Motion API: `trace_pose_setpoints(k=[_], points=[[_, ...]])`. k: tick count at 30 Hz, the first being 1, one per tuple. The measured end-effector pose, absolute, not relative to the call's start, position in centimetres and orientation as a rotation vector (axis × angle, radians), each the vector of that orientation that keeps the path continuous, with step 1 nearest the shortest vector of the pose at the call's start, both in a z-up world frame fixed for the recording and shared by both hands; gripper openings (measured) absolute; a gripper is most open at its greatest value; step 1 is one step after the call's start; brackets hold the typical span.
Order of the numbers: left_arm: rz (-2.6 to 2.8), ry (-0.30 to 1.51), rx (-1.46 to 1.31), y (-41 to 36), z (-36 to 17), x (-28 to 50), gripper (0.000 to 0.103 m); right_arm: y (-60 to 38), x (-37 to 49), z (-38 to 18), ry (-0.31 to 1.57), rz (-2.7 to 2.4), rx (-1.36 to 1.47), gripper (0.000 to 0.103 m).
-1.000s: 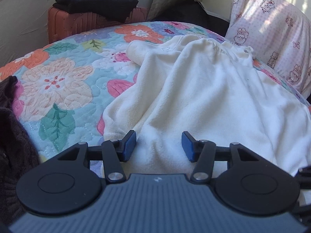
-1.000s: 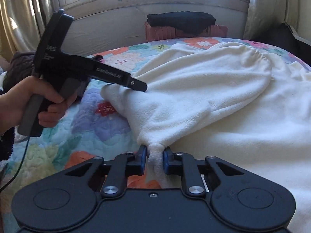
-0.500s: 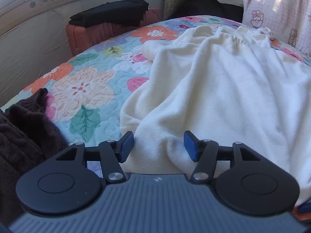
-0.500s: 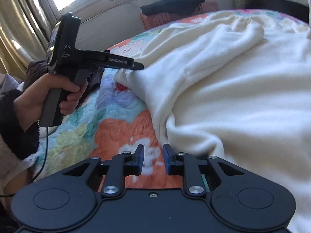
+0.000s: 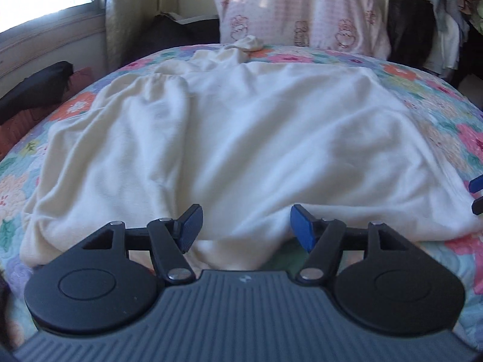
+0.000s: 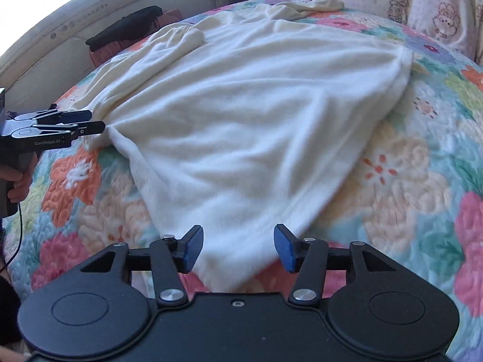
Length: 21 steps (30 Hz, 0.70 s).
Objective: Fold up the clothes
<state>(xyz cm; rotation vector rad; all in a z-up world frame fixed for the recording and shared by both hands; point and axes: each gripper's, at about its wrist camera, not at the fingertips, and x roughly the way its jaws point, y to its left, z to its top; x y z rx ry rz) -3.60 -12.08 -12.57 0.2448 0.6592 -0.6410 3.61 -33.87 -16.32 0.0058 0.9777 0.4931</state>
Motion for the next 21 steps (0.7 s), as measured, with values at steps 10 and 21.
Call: trace_pose_setpoints(k=[10,21], points=[[-0.811,0.600,0.268,-15.1,-12.4,-7.1,0.064,-37.0,2.7,-21.0,0.925,0.603,0.416,0.067],[-0.961,0.528,0.376,-20.8,-11.9,-10.3,0.071,-37.8,4.2,-15.4,0.838,0.681,0.621,0.012]])
